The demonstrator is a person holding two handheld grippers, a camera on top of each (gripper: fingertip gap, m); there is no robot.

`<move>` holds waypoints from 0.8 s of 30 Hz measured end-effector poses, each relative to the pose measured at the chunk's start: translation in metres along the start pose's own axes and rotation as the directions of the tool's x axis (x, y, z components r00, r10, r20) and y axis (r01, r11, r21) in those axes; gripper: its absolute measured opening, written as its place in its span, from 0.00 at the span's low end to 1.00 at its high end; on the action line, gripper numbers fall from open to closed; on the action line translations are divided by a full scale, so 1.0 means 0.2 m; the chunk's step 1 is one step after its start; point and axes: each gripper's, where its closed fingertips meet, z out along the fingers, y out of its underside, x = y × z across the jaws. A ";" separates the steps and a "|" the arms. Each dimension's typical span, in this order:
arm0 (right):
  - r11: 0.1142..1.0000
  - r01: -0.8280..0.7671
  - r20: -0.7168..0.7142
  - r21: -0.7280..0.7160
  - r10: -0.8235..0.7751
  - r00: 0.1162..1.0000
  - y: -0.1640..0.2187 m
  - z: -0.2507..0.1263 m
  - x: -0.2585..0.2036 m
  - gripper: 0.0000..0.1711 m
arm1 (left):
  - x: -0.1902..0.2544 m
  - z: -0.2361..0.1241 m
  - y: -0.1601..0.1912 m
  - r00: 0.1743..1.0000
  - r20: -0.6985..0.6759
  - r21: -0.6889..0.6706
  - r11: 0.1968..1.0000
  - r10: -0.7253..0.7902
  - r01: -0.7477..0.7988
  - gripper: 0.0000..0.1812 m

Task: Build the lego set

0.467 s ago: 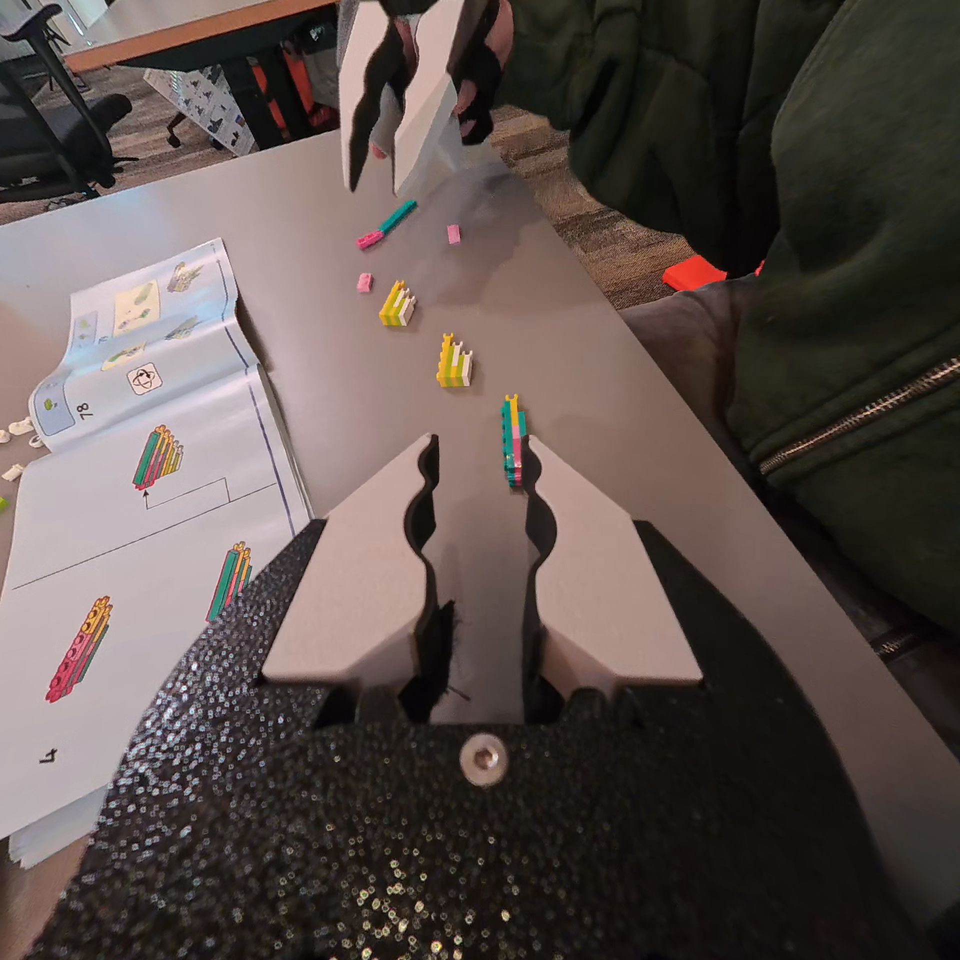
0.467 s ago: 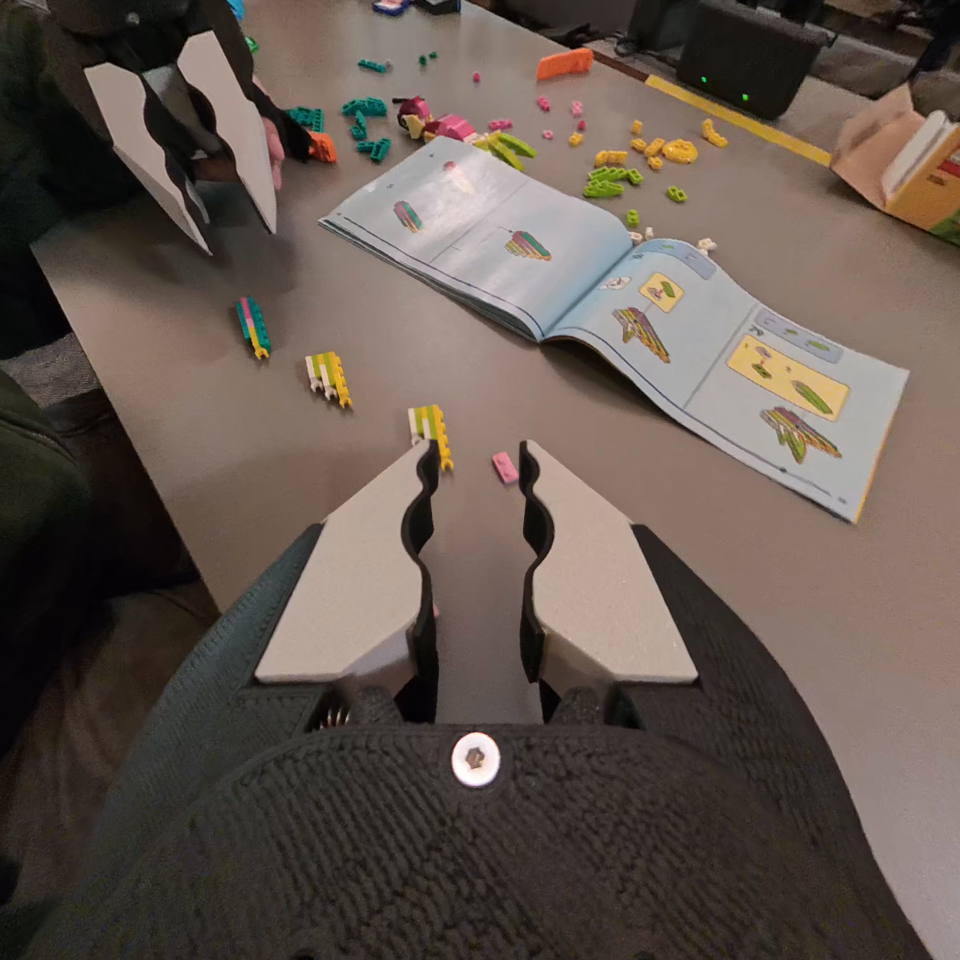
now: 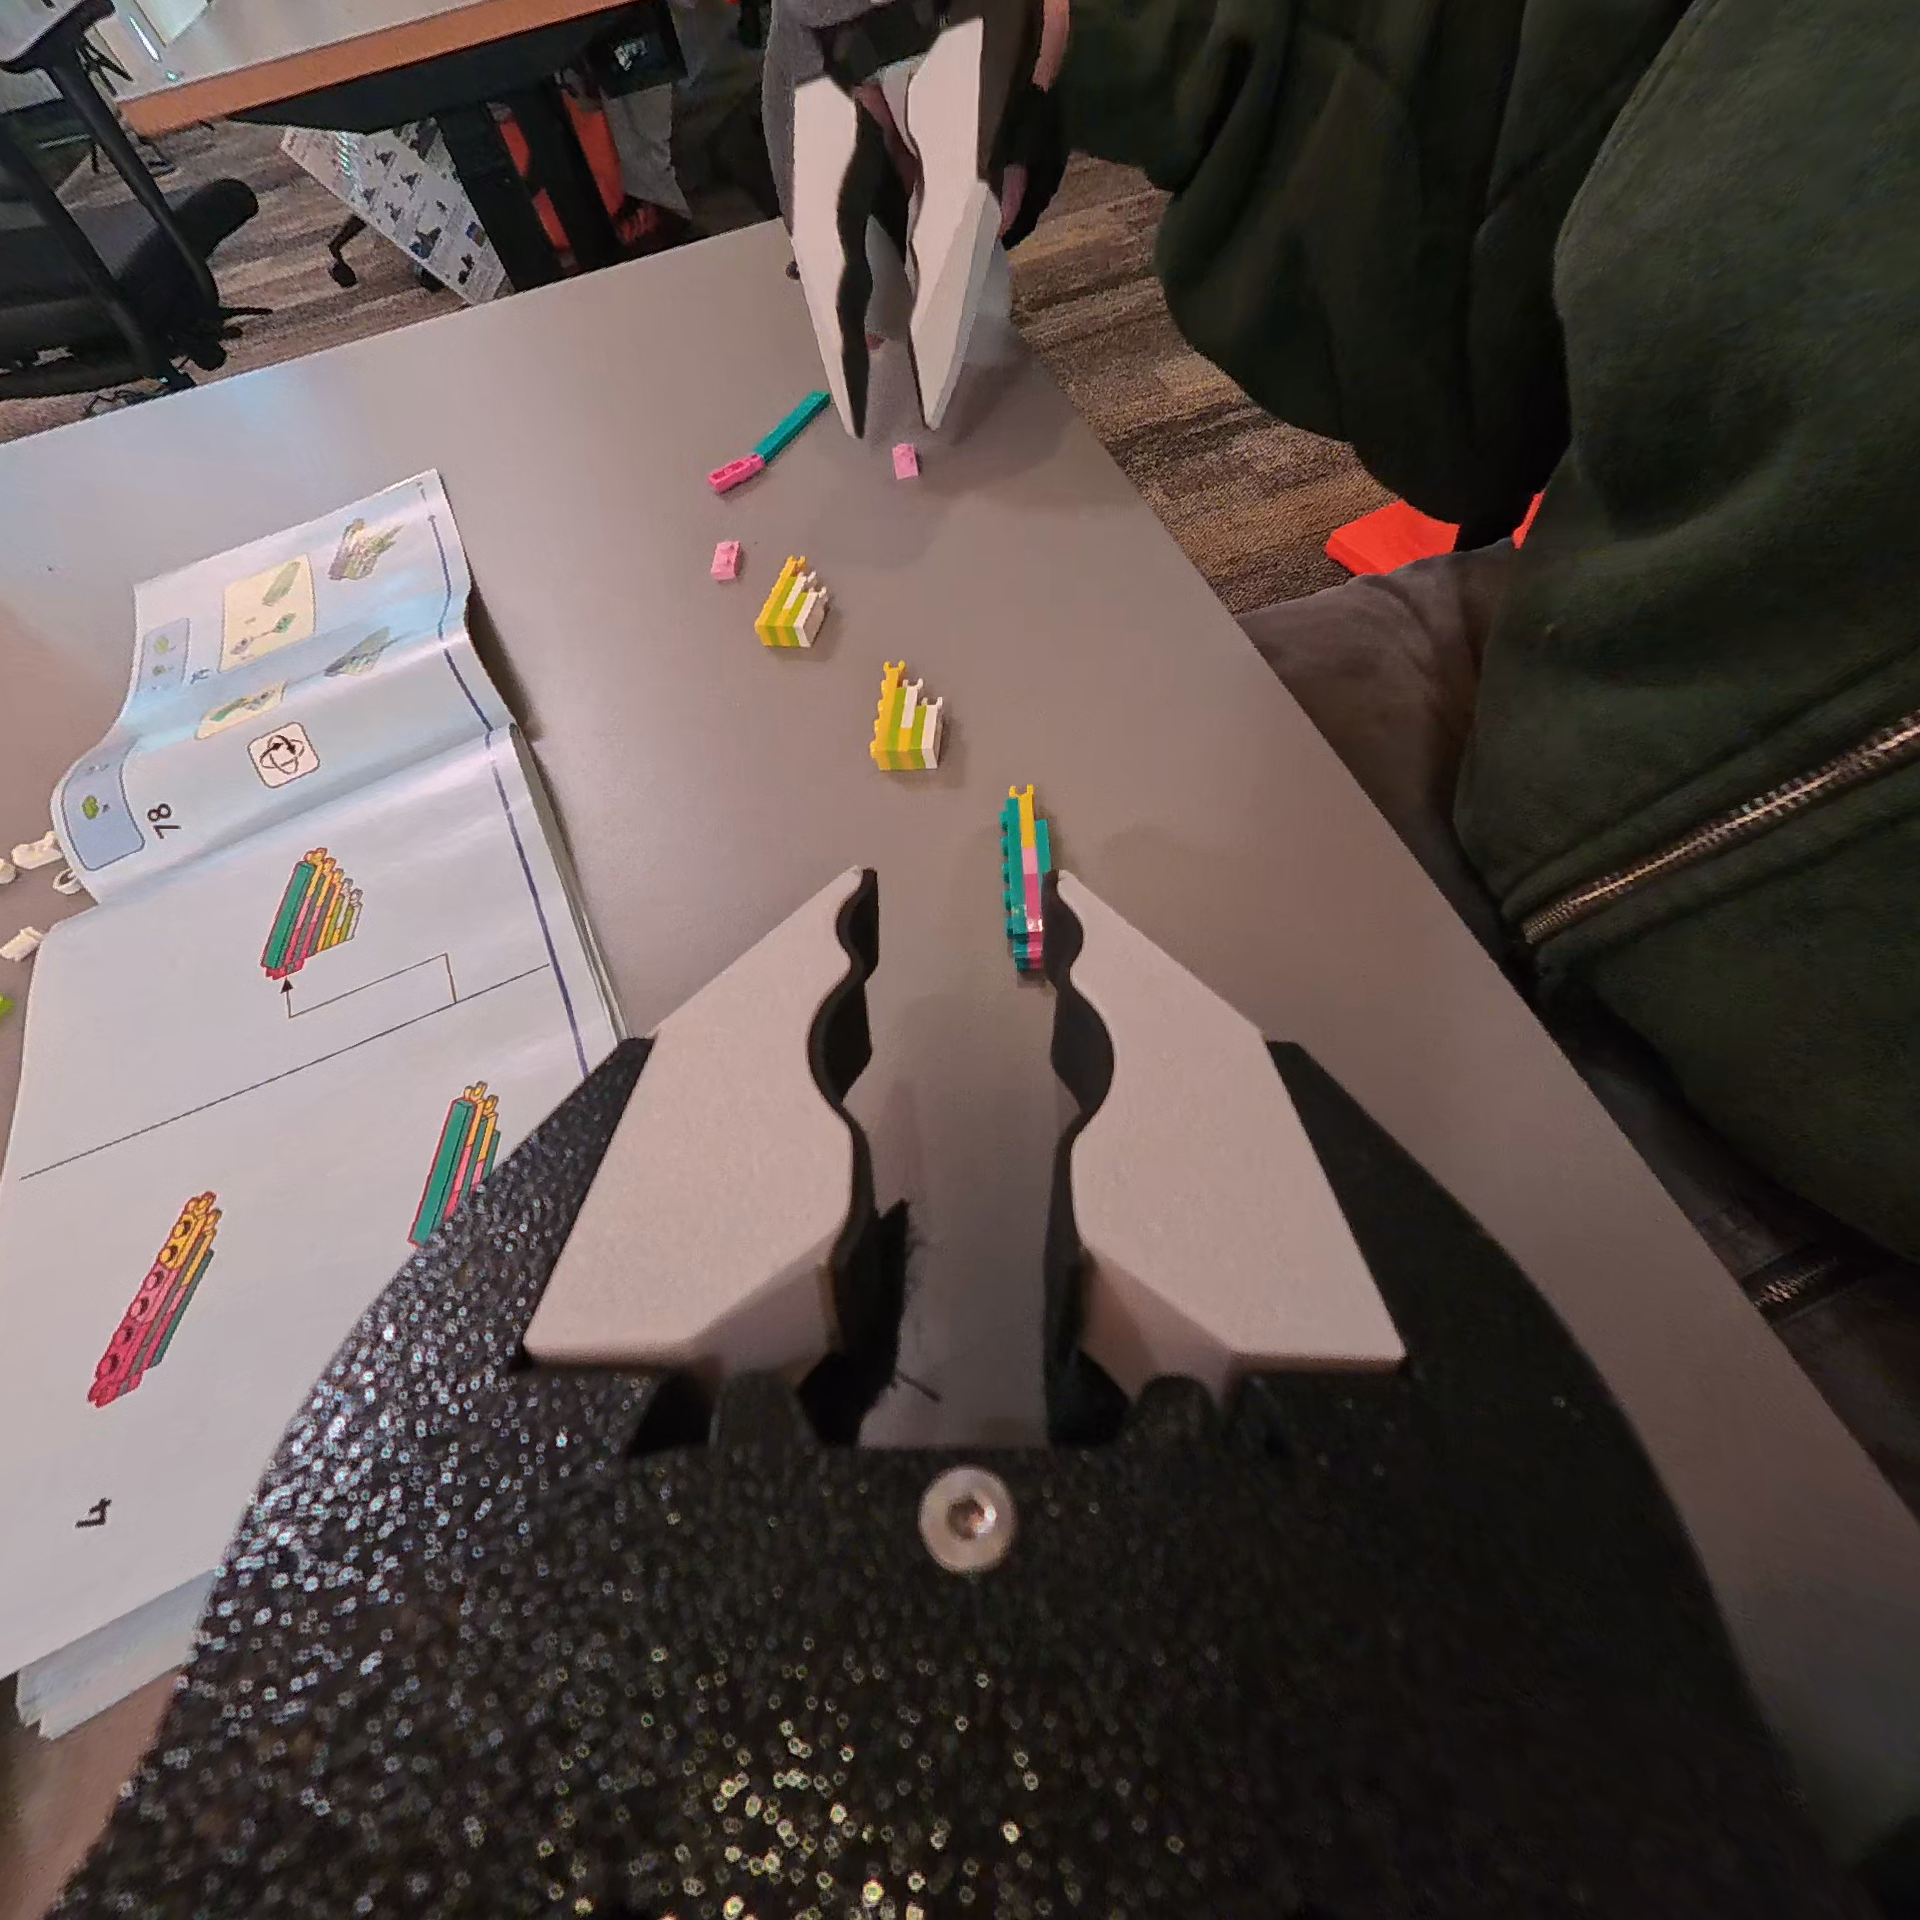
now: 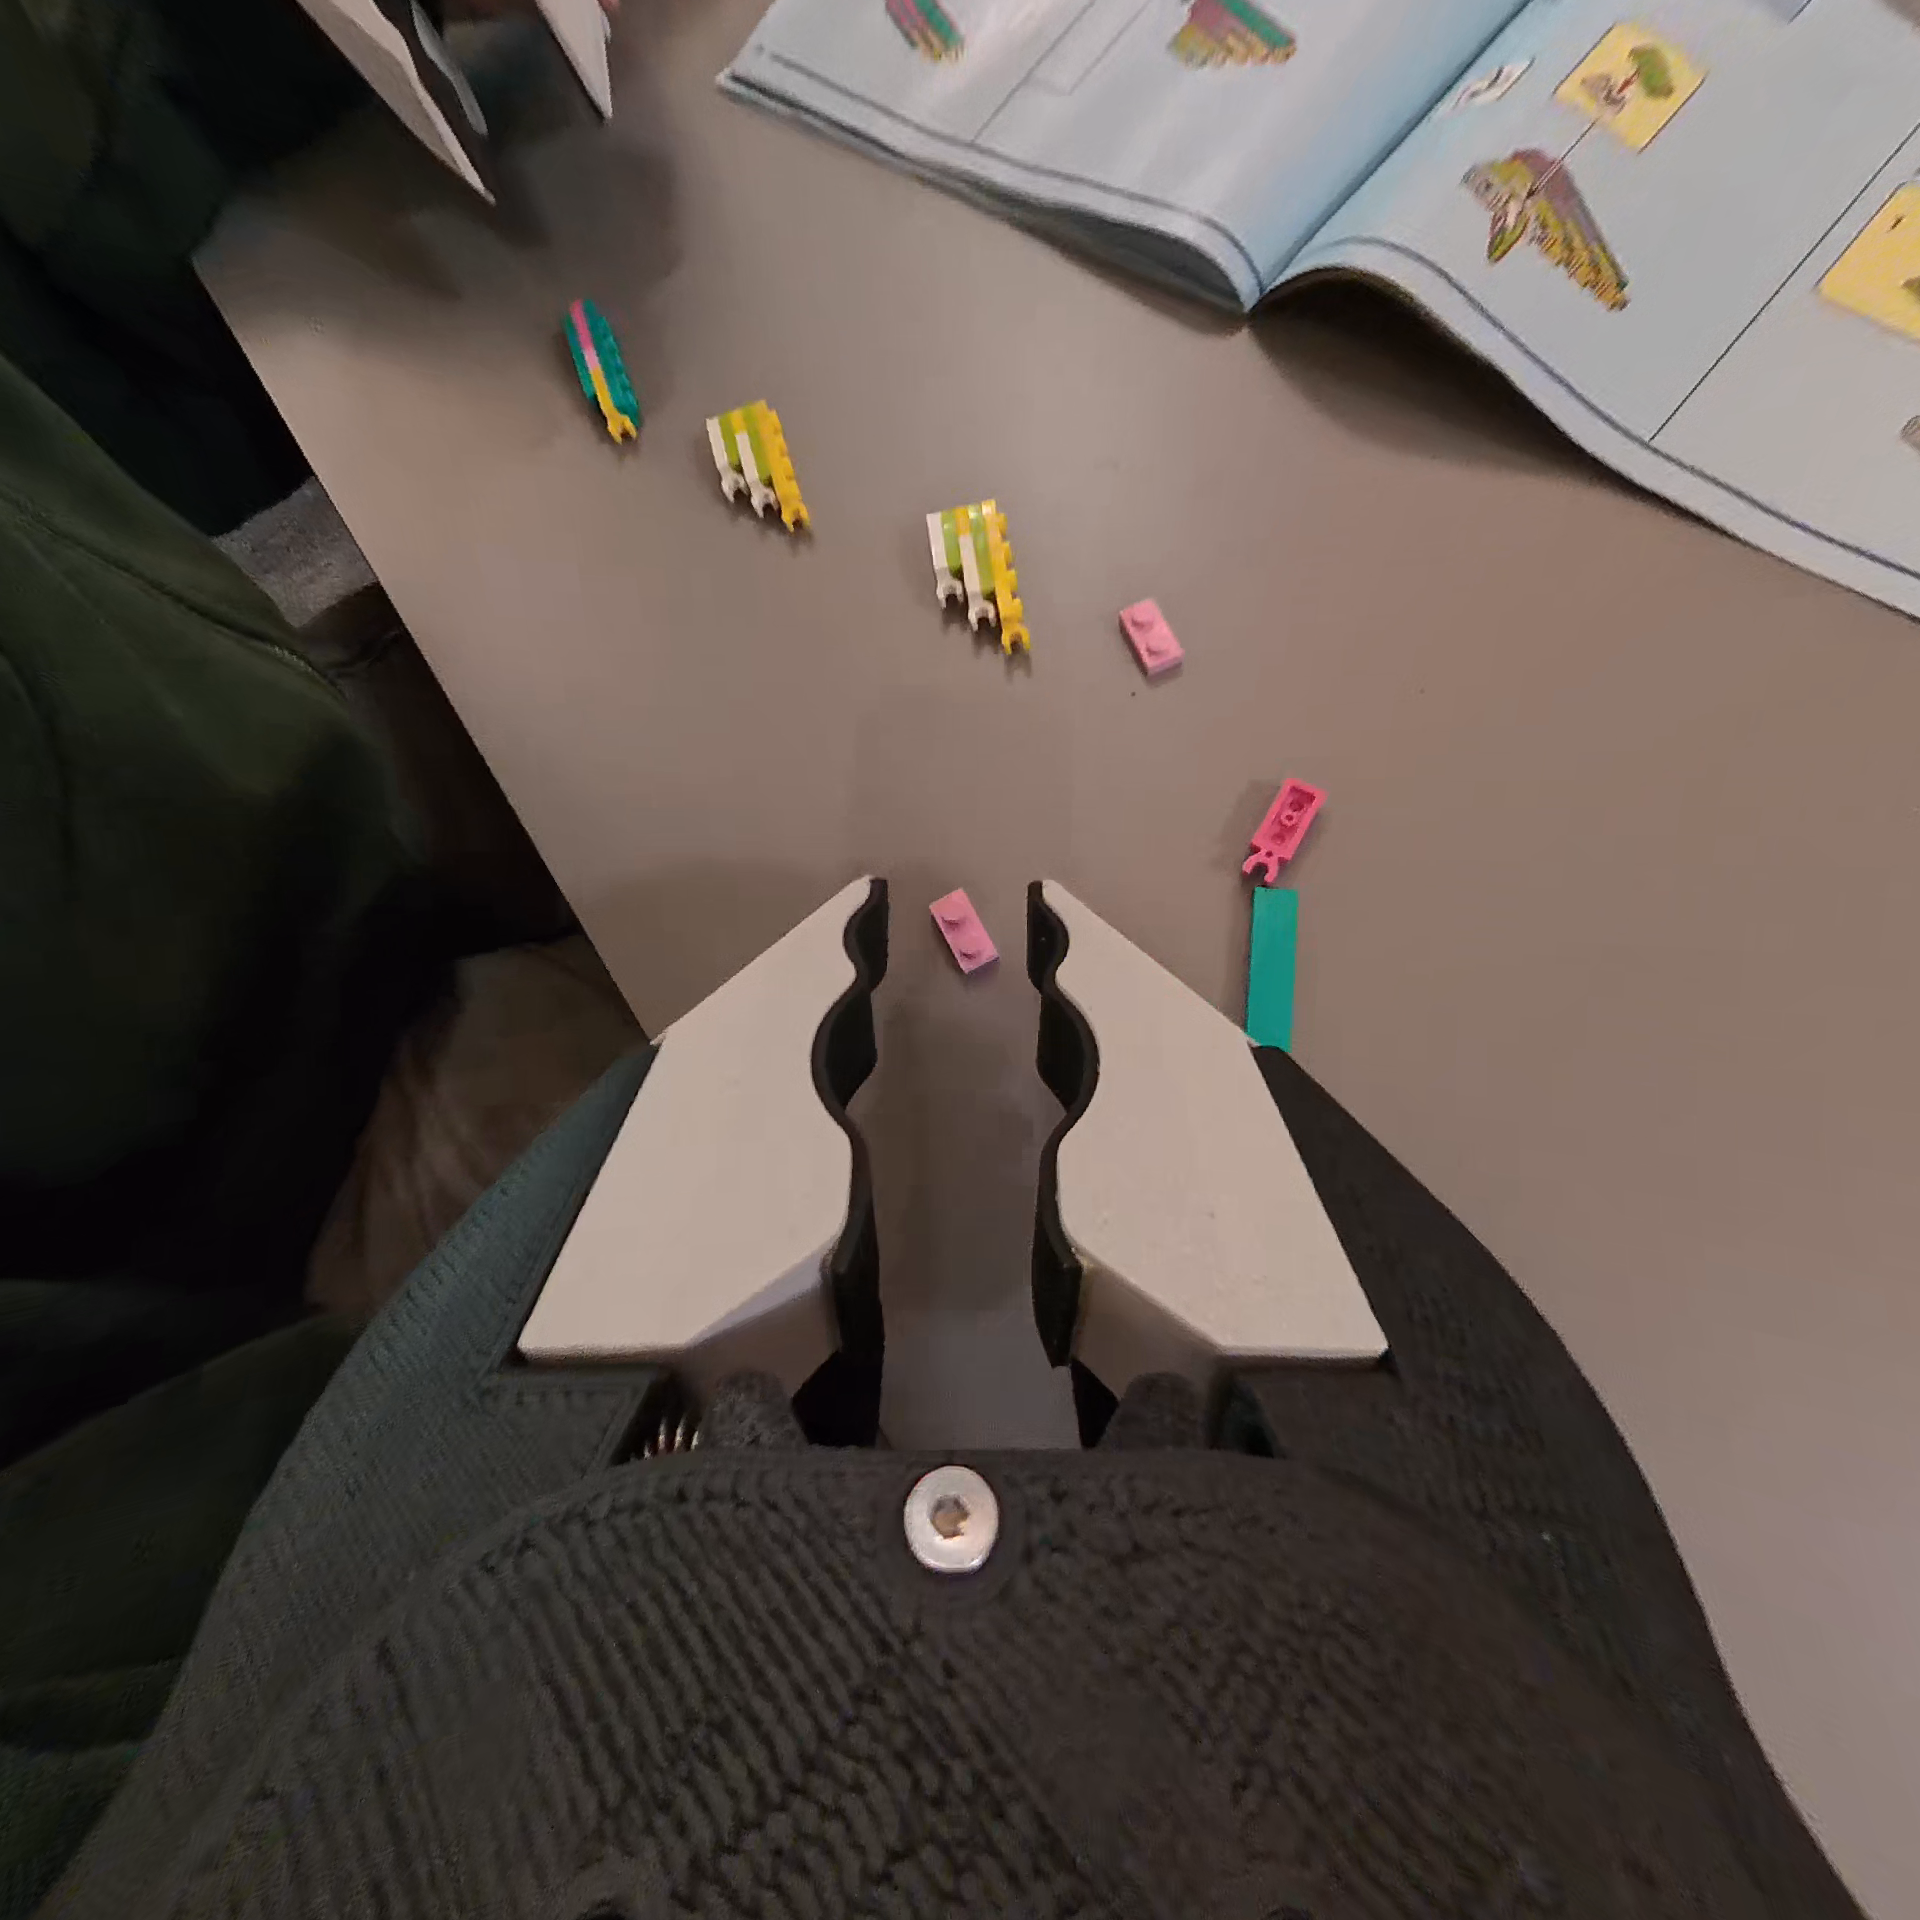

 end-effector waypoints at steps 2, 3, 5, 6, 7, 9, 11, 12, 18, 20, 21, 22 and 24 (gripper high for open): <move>1.000 0.009 -0.004 -0.015 -0.009 1.000 0.01 0.01 0.00 0.15 | 0.00 0.00 0.00 1.000 0.001 0.001 1.000 0.000 0.000 0.16; 1.000 0.014 -0.006 -0.016 -0.014 1.000 0.02 0.01 0.00 0.15 | 0.00 0.00 0.00 1.000 0.002 0.001 1.000 0.001 -0.001 0.16; 1.000 0.019 -0.004 -0.016 -0.019 1.000 0.03 0.01 0.00 0.15 | 0.00 0.00 0.00 1.000 0.002 0.003 1.000 0.000 0.000 0.16; 1.000 0.021 -0.003 -0.018 -0.021 1.000 0.03 0.01 0.00 0.15 | 0.00 0.00 0.00 1.000 0.002 0.003 1.000 0.000 0.000 0.16; 0.999 0.025 -0.002 -0.023 -0.025 1.000 0.03 0.02 0.00 0.15 | 0.00 0.00 0.00 1.000 0.002 0.002 1.000 0.001 -0.001 0.16; 0.999 0.036 -0.004 -0.029 -0.036 0.999 0.04 0.02 0.00 0.15 | 0.00 0.00 0.00 1.000 0.001 0.001 1.000 0.000 0.000 0.16; 0.999 0.039 -0.006 -0.034 -0.040 0.999 0.04 0.02 0.00 0.15 | 0.00 0.00 0.00 1.000 0.002 0.002 1.000 0.000 0.000 0.16; 0.999 0.040 -0.007 -0.036 -0.040 0.999 0.04 0.02 0.00 0.15 | 0.00 0.00 0.00 1.000 0.003 0.003 1.000 0.001 -0.001 0.16; 0.998 0.048 -0.007 -0.039 -0.048 0.999 0.05 0.03 0.00 0.14 | 0.00 0.00 0.00 1.000 0.002 0.001 1.000 0.002 -0.002 0.16; 0.998 0.049 -0.008 -0.039 -0.049 0.999 0.05 0.03 0.00 0.14 | 0.00 0.00 0.00 1.000 0.003 0.002 1.000 0.001 -0.001 0.16; 0.998 0.050 -0.008 -0.038 -0.050 0.999 0.05 0.03 0.00 0.14 | 0.00 0.00 0.00 1.000 0.003 0.002 1.000 0.002 -0.002 0.16; 0.998 0.051 -0.009 -0.039 -0.052 0.999 0.05 0.03 0.00 0.14 | 0.00 0.00 0.00 1.000 0.003 0.003 1.000 0.003 -0.003 0.16; 0.998 0.055 -0.011 -0.041 -0.056 0.998 0.05 0.02 0.00 0.13 | 0.00 0.00 0.00 1.000 0.001 0.001 1.000 0.001 -0.001 0.16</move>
